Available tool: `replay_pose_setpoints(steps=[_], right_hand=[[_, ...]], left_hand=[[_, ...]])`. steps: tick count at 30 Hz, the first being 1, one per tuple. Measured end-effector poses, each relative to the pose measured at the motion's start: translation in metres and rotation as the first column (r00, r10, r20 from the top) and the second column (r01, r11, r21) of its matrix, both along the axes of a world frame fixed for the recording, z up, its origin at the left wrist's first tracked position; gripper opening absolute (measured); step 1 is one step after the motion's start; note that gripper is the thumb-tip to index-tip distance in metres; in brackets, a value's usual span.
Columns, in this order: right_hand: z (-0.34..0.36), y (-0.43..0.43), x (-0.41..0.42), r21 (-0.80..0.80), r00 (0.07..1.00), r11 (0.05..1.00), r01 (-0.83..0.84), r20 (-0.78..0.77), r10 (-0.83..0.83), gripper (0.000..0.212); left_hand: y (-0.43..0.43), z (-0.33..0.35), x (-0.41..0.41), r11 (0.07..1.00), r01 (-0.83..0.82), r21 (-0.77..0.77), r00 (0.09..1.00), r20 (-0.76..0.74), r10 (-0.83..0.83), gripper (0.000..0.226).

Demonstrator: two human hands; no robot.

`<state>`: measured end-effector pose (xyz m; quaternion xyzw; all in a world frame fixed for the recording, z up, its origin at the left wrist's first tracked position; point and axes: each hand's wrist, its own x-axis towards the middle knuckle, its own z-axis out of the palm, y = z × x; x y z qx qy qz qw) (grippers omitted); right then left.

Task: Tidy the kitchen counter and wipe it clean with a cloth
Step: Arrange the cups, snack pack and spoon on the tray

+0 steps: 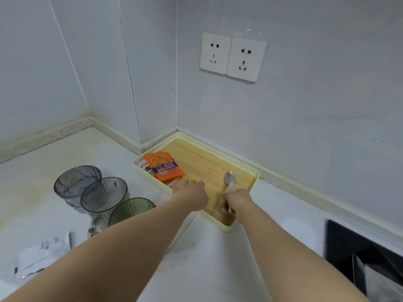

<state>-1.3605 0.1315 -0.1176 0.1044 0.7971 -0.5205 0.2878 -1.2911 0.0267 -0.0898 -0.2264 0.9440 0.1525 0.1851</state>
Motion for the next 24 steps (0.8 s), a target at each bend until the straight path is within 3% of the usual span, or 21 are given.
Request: replay_pose_setpoints(steps=[4, 9, 14, 18, 24], right_hand=[[-0.006, -0.007, -0.001, 0.031, 1.000, 0.999, -0.018, 0.005, 0.017, 0.006], [0.001, -0.006, 0.003, 0.040, 0.996, 0.995, 0.088, 0.009, -0.088, 0.020], [0.003, -0.002, 0.006, 0.134, 0.980, 0.984, 0.116, -0.177, -0.091, 0.014], [0.007, 0.003, 0.007, 0.240, 0.977, 0.971, 0.015, -0.210, 0.037, 0.020], [0.012, 0.003, 0.006, 0.471, 0.939, 0.857, -0.211, -0.145, 0.311, 0.026]], left_hand=[[-0.002, -0.012, -0.007, 1.000, -0.002, -0.001, 0.998, -0.064, 0.002, 0.055], [0.005, -0.018, -0.009, 0.991, 0.117, 0.059, 0.984, -0.143, -0.107, 0.058], [0.014, -0.030, -0.009, 0.960, 0.276, 0.049, 0.959, -0.083, -0.272, 0.055], [0.014, -0.039, -0.006, 0.948, 0.317, 0.008, 0.948, -0.020, -0.317, 0.055], [0.014, -0.041, -0.003, 0.936, 0.349, -0.048, 0.936, -0.034, -0.351, 0.054]])
